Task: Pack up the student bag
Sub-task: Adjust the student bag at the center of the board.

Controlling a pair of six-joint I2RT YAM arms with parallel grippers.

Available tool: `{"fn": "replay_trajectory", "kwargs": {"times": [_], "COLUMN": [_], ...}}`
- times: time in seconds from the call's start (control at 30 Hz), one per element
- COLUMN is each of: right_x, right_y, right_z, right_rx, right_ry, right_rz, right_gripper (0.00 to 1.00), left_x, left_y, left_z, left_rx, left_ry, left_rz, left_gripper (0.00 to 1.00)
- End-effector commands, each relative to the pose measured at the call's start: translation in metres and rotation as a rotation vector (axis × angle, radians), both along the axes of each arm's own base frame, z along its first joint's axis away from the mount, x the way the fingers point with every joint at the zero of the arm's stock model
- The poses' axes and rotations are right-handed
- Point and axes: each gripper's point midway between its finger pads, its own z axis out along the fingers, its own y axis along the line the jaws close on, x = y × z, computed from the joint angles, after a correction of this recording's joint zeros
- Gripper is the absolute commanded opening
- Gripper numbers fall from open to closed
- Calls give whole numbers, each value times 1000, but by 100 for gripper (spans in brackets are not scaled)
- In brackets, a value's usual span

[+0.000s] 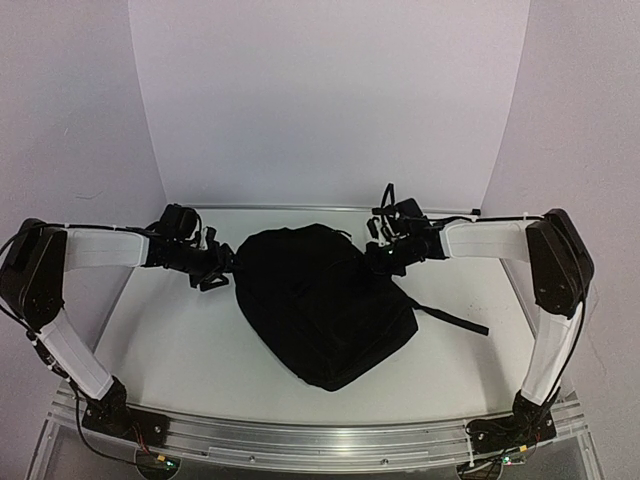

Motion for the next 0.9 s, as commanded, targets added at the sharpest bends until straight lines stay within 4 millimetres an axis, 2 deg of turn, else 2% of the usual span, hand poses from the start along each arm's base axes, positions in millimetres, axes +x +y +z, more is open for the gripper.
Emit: {"fn": "replay_trajectory", "kwargs": {"times": [0.0,0.13,0.27,0.47,0.6,0.87], "right_x": [2,-6,-20,-37,-44,-66], "right_y": [7,7,11,23,34,74], "right_z": [24,44,60,85,92,102], "right_rx": [60,101,160,211,232,261], "right_ry": [-48,-66,-62,-82,-84,-78], "right_rz": [19,31,66,129,164,250], "right_gripper": [0,0,0,0,0,0], "left_x": [10,14,18,22,24,29], "left_y": [-21,-28,-30,-32,-34,-37], "left_z": [9,16,22,30,32,42], "left_rx": [-118,-162,-170,-184,-189,-210], "left_ry": [-30,-47,-68,-77,-79,-112], "left_rz": [-57,-72,-70,-73,-76,-81], "left_gripper": [47,18,3,0,0,0]}}
